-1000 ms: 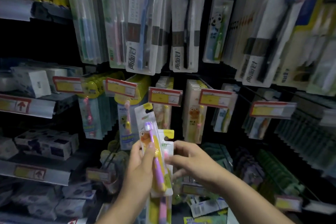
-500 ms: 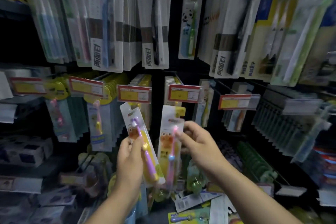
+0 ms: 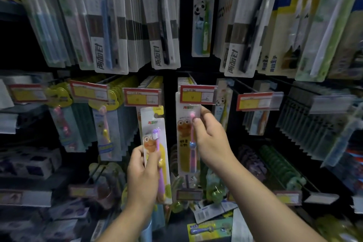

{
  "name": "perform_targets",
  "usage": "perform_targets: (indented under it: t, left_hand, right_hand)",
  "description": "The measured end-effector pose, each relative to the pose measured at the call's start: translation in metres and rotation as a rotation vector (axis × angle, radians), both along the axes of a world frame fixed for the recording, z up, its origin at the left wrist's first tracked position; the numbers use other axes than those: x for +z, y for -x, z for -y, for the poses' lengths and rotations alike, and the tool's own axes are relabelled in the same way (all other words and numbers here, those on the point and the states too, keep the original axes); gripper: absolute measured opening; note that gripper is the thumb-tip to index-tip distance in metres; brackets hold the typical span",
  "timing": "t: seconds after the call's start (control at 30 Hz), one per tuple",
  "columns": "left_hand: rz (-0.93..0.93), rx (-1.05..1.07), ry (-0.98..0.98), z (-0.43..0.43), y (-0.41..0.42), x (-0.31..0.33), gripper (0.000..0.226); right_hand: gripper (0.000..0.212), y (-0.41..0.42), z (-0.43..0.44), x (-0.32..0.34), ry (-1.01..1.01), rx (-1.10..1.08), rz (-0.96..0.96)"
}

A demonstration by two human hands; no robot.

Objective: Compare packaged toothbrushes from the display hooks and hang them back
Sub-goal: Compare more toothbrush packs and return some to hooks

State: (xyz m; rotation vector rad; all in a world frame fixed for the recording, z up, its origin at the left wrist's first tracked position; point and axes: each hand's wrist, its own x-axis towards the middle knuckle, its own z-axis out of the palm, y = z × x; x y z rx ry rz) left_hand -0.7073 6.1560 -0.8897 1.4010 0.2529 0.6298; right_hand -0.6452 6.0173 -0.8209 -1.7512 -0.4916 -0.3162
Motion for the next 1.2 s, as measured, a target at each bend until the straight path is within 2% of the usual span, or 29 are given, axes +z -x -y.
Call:
perform_targets:
  t: [0.07, 0.17, 0.37, 0.43, 0.53, 0.6, 0.7, 0.87, 0.93, 1.2]
  left_hand:
    - [0.006, 0.005, 0.011, -0.002, 0.0, 0.0, 0.009]
    - [0.026, 0.006, 0.015, -0.006, -0.002, -0.002, 0.009]
    - [0.05, -0.005, 0.022, -0.009, -0.004, 0.0, 0.009]
    - [0.052, -0.009, 0.02, -0.01, -0.003, 0.0, 0.01]
    - [0.053, -0.019, 0.024, -0.01, -0.002, 0.002, 0.01]
    - [0.053, -0.021, 0.028, -0.009, -0.002, 0.003, 0.008]
    - [0.046, -0.022, 0.032, -0.008, -0.002, 0.004, 0.009]
    - [0.039, -0.027, 0.024, -0.006, 0.0, 0.009, 0.008]
    - [0.022, -0.043, 0.02, -0.004, 0.001, 0.01, 0.009]
    - [-0.037, -0.085, 0.019, 0.007, 0.0, 0.01, 0.02]
  right_hand:
    - [0.021, -0.002, -0.007, -0.005, 0.016, -0.039, 0.039]
    - [0.034, 0.0, -0.016, -0.011, -0.01, -0.135, 0.091]
    - [0.032, 0.0, -0.019, -0.019, -0.16, -0.238, 0.132]
    - [0.034, -0.004, -0.017, -0.017, -0.126, -0.223, 0.14]
    - [0.022, -0.009, -0.013, -0.015, -0.028, -0.177, 0.166]
    - [0.027, -0.013, -0.013, -0.017, -0.059, -0.169, 0.1]
    - [0.048, -0.018, -0.015, -0.02, -0.088, -0.203, 0.031]
    - [0.026, -0.037, -0.019, -0.019, -0.108, -0.266, 0.022]
    - [0.025, -0.044, -0.02, -0.021, -0.128, -0.294, -0.024]
    - [0.06, -0.057, -0.022, -0.023, -0.054, -0.345, -0.239]
